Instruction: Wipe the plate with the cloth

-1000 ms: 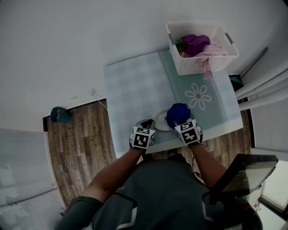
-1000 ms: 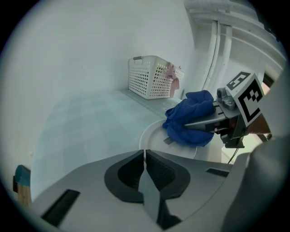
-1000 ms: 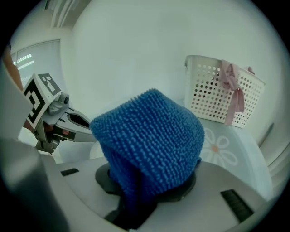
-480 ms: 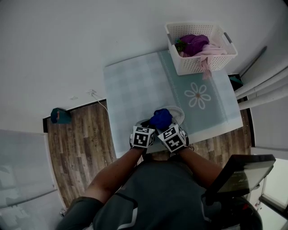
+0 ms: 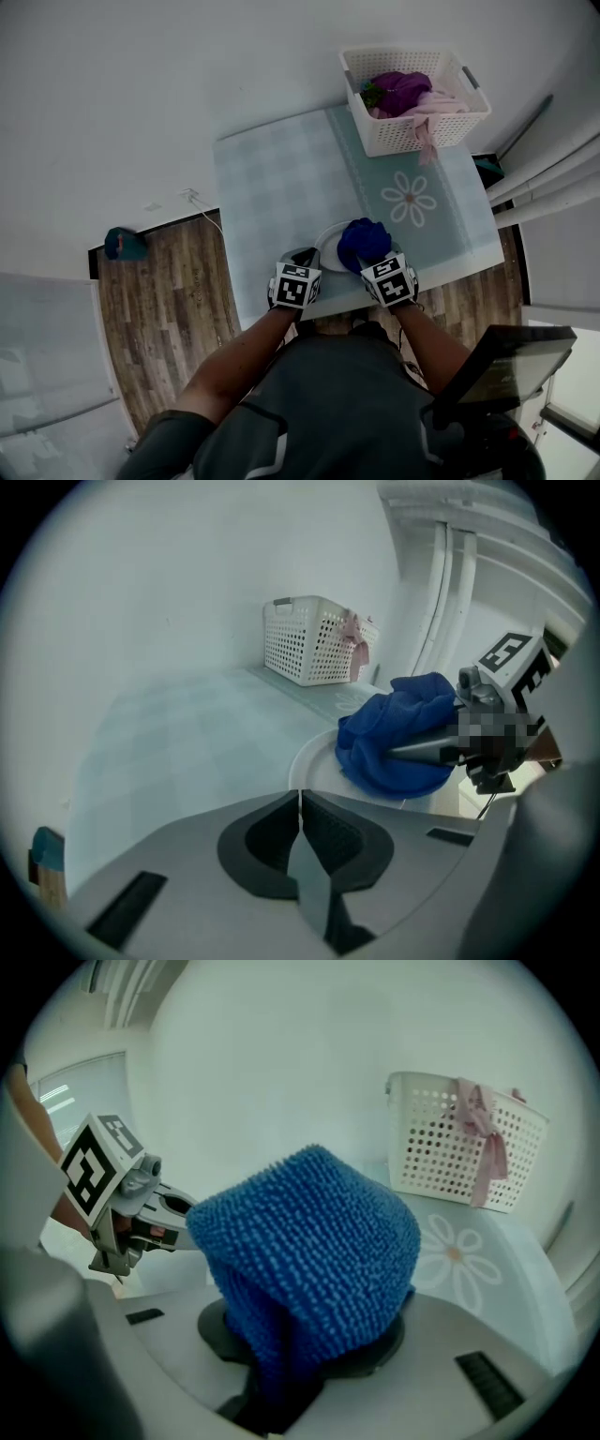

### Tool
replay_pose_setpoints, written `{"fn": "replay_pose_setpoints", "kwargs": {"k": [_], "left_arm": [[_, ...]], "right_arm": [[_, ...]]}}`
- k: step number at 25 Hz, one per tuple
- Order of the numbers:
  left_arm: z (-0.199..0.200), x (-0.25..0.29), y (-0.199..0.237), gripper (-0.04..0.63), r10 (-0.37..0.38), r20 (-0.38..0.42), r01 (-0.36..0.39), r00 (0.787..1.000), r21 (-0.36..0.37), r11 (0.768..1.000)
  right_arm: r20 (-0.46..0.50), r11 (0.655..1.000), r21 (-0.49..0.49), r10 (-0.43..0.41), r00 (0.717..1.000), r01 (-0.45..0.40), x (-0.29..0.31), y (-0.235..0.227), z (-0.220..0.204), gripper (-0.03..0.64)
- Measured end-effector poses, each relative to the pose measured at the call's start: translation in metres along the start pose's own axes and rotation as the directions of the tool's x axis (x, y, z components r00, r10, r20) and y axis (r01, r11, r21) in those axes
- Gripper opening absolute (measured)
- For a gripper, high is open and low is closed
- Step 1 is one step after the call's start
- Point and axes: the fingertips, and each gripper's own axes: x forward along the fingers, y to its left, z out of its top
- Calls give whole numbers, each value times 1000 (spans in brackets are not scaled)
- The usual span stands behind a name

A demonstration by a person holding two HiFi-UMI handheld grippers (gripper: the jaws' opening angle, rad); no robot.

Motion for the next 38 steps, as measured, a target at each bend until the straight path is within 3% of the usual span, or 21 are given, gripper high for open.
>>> {"fn": "replay_pose_setpoints", "kwargs": {"k": [6,8,10,14,18,24,30,34,38], "left_arm": [[-3,0,1,12,3,1,-3,1000,-20,1000],[-2,0,1,12,-2,3,2,1000,-28,1000],[-1,0,1,12,-2,8,2,1000,-38,999],[0,0,1,12,3,13,-2,1000,-53,999],[1,1,1,12,1,15,0,1000,-34,999],[1,0,1,12,17,8,-17,1000,-21,1000],[-1,0,1,12,15,3,-15,1000,3,1000],[-1,0,1,12,31,-2,-31,1000,47,998],[4,-11,-1,12,14,72,-15,997,15,1000]], "right_arm": [[40,982,60,-181,983,179,-30,-48,1,130],[60,980,67,-191,980,187,-40,-45,6,130],[87,991,53,-128,988,123,-44,-20,15,130],[104,996,-27,84,991,-82,-29,60,25,130],[62,981,-134,151,987,-142,-3,95,18,130],[38,986,-120,123,992,-117,-5,59,-6,130],[51,1000,2,8,999,-8,-25,1,-18,130],[53,997,24,-71,996,70,-34,-29,-21,130],[80,996,35,-84,993,81,-46,-35,-14,130]]}}
